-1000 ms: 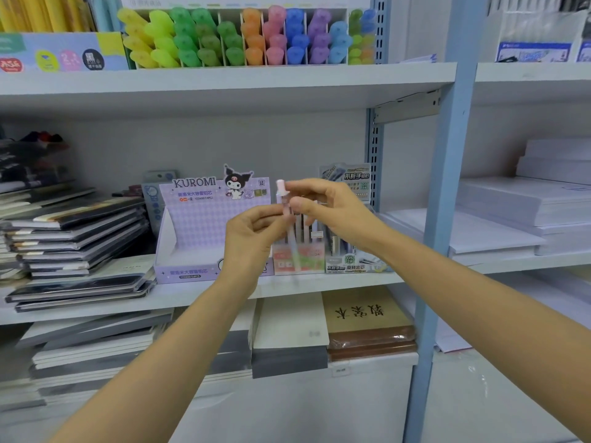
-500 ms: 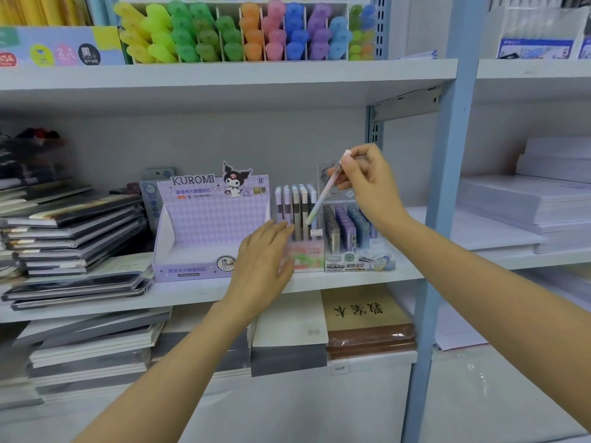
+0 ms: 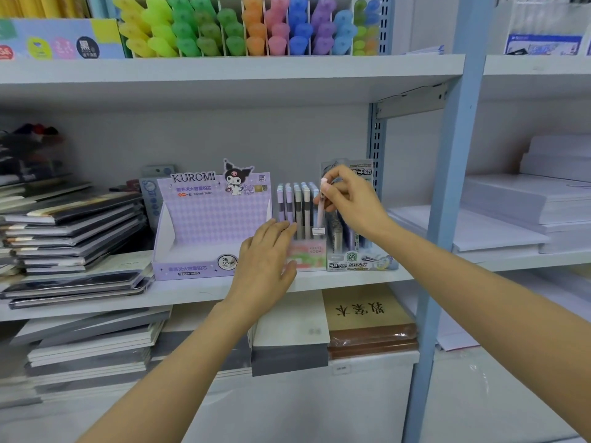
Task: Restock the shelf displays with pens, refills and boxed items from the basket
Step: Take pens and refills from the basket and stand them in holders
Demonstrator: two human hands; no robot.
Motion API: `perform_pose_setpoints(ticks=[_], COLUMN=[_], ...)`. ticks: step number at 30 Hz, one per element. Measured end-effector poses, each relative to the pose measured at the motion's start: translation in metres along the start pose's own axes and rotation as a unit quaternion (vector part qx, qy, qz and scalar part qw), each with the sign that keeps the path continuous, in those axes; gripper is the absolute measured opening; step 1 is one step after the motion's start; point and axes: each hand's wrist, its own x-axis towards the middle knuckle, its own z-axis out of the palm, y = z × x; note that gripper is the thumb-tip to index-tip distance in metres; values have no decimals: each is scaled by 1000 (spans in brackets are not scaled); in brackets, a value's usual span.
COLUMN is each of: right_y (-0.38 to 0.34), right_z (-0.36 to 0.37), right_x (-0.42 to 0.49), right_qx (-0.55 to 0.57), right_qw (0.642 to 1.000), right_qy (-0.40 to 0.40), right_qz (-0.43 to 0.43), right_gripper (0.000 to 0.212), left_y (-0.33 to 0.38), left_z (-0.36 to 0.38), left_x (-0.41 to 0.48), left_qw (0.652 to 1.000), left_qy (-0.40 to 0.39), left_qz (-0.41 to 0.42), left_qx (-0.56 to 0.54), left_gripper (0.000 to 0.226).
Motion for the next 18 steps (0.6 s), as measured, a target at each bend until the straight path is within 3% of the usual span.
perform_pose_setpoints(ticks=[6, 9, 12, 15, 18], right_y=[8, 11, 13, 8, -1], right_z=[10, 12, 14, 17, 29], right_x=[-4, -6, -9, -23, -49], right_qx=[-39, -116, -171, -157, -81], right_qw=[999, 992, 984, 985, 991], right_qy=[32, 43, 35, 59, 52], right_qz=[-4, -30, -41, -48, -95], right_gripper=[19, 13, 20, 30, 19], left_y=[-1, -2, -3, 0, 2], left_z=[1, 1, 2, 1, 4], left_x=[-1, -2, -2, -8, -29], left_qw=[1000, 1000, 1000, 1000, 996], left_qy=[3, 4, -4, 3, 72], left_qz=[2, 7, 7, 10, 16], left_qx=[-1, -3, -1, -23, -42], left_gripper=[60, 61, 62, 60, 50])
